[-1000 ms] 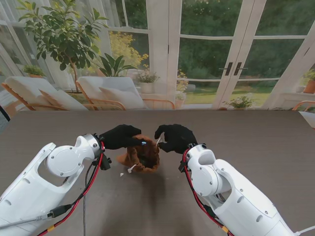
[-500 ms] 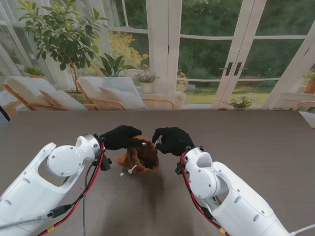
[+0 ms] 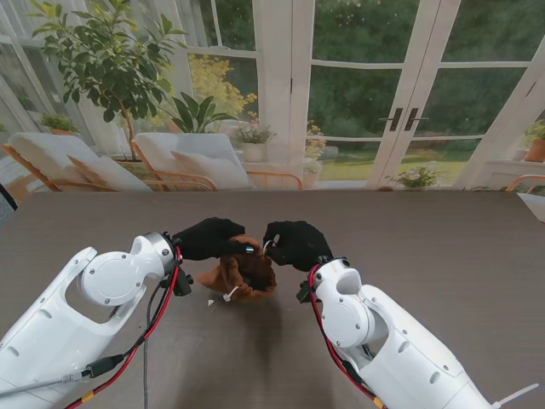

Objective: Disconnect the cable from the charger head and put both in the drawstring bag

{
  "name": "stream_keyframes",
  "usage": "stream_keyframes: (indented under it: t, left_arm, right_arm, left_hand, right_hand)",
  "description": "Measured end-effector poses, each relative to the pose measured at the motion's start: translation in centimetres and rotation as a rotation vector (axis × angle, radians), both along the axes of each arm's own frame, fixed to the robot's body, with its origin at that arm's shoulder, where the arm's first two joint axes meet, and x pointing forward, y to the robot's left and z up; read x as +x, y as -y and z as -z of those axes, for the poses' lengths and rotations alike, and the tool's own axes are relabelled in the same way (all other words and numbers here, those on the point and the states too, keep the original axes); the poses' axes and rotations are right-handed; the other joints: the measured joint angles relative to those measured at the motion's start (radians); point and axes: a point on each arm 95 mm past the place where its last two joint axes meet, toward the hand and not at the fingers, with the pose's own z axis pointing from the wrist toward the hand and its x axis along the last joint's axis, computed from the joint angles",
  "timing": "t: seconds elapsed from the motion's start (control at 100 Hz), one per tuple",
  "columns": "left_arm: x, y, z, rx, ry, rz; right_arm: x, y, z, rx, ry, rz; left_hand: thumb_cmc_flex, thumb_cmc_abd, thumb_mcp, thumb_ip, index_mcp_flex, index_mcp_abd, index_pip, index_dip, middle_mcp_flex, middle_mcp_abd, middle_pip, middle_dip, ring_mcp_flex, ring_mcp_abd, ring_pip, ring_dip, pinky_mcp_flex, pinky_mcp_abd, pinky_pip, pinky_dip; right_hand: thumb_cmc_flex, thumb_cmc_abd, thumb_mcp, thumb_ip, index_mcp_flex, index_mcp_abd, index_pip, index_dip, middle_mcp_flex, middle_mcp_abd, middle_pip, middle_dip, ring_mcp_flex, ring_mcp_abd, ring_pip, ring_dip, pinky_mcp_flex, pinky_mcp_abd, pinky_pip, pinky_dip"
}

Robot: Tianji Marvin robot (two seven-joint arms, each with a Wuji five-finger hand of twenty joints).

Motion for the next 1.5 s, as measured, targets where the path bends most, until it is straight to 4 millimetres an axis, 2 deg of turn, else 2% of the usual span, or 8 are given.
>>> stream_keyframes:
  t: [0.3,0.4,0.54,0.68,0.82,1.08,1.33,1.5]
  left_arm:
    - [-0.1,-0.1,-0.1,0.002,-0.002,0.001]
    - [-0.1,-0.1,-0.1,0.002,-0.002,0.001]
    - [-0.1,-0.1,-0.1,0.002,-0.001,0.001]
    - [-0.2,-0.1,-0.1,0.003,-0.002,0.0]
    - [-0.3,-0.1,0.0,0.003,-0.003,-0.001]
    - [-0.3,-0.1,0.0,0.002,-0.004,-0.002]
    - [-0.5,-0.1,0.0,0.005,-0.006,-0.009]
    - [-0.5,-0.2,0.1,0.006,-0.009,-0.017]
  right_arm:
    - [-0.2,-0.2,0.3,0.011,0.119,0.069]
    - [-0.3,-0.5,0.7,-0.007,0.142,0.07]
    - [-0.4,-0.6,1.2,0.014,0.188,0.119]
    - [-0.3,-0.9,1.7,0.03,0.196,0.178]
    - [-0.3,-1.3,2.0,0.044,0.195,0.192]
    - [-0.4,-1.4,2.4,0.075,0.237,0.24]
    - [-0.3,-1.4,2.3,0.084,0.323,0.275]
    - [-0.2,-1.3,1.8,0.109,0.358,0.269]
  left_hand:
    - [0.0,0.0,0.0,0.0,0.0,0.0,-0.002,0.0,0.0,0.0,0.0,0.0,0.0,0.0,0.0,0.0,0.0,0.0,0.0,0.0]
    - [0.0,0.0,0.0,0.0,0.0,0.0,-0.004,0.0,0.0,0.0,0.0,-0.001,0.0,0.0,-0.001,0.0,0.0,0.0,0.0,0.0]
    - [0.0,0.0,0.0,0.0,0.0,0.0,-0.004,0.0,0.0,0.0,0.0,-0.001,0.0,0.0,-0.001,0.0,0.0,0.0,0.0,0.0]
    - [0.0,0.0,0.0,0.0,0.0,0.0,-0.005,0.0,0.0,0.0,0.0,-0.008,0.0,0.0,-0.001,0.0,0.0,0.0,0.0,0.0]
    - [0.0,0.0,0.0,0.0,0.0,0.0,-0.006,0.0,0.0,0.0,0.0,-0.009,0.0,0.0,-0.001,0.0,0.0,0.0,0.0,0.0]
    - [0.0,0.0,0.0,0.0,0.0,0.0,-0.007,0.0,0.0,0.001,0.0,-0.009,0.0,0.0,-0.002,0.0,0.0,0.0,0.0,0.0]
    - [0.0,0.0,0.0,0.0,0.0,0.0,-0.008,-0.001,0.0,0.001,0.0,-0.009,0.0,0.0,-0.002,0.0,0.0,0.0,0.0,0.0]
    - [0.0,0.0,0.0,0.0,0.0,0.0,-0.008,-0.004,0.0,0.001,0.0,-0.009,0.0,0.0,-0.002,0.0,0.0,0.0,0.0,0.0]
  right_hand:
    - [0.016,0.005,0.023,-0.009,-0.025,0.069,0.078,0.055,0.086,-0.034,0.057,0.0,0.028,-0.02,0.146,0.042,0.0,0.0,0.034,-0.001]
    - [0.015,0.005,0.045,-0.029,-0.037,0.083,0.105,0.059,0.11,-0.053,0.064,0.0,0.029,-0.033,0.173,0.051,0.0,0.0,0.044,-0.001]
    - [0.014,0.006,0.091,-0.03,-0.059,0.143,0.162,0.064,0.122,-0.07,0.092,0.0,0.029,-0.049,0.226,0.081,0.0,0.0,0.078,-0.006]
    - [0.014,0.01,0.093,-0.03,-0.081,0.198,0.226,0.064,0.132,-0.074,0.143,-0.004,0.029,-0.053,0.26,0.095,0.0,-0.008,0.129,-0.007]
    - [0.014,0.01,0.093,-0.039,-0.121,0.237,0.287,0.064,0.132,-0.079,0.146,-0.03,0.029,-0.058,0.268,0.096,0.0,-0.008,0.143,-0.028]
    - [0.014,0.105,0.091,-0.05,-0.235,0.309,0.376,0.089,0.132,-0.079,0.143,-0.054,0.029,-0.058,0.268,0.096,0.0,-0.008,0.149,-0.029]
    - [0.013,0.106,0.09,-0.059,-0.247,0.321,0.391,0.121,0.133,-0.079,0.143,-0.054,0.029,-0.06,0.269,0.096,0.0,-0.01,0.173,-0.029]
    - [-0.023,0.106,0.09,-0.068,-0.257,0.322,0.405,0.121,0.133,-0.08,0.143,-0.054,0.029,-0.061,0.269,0.096,0.0,-0.021,0.174,-0.029]
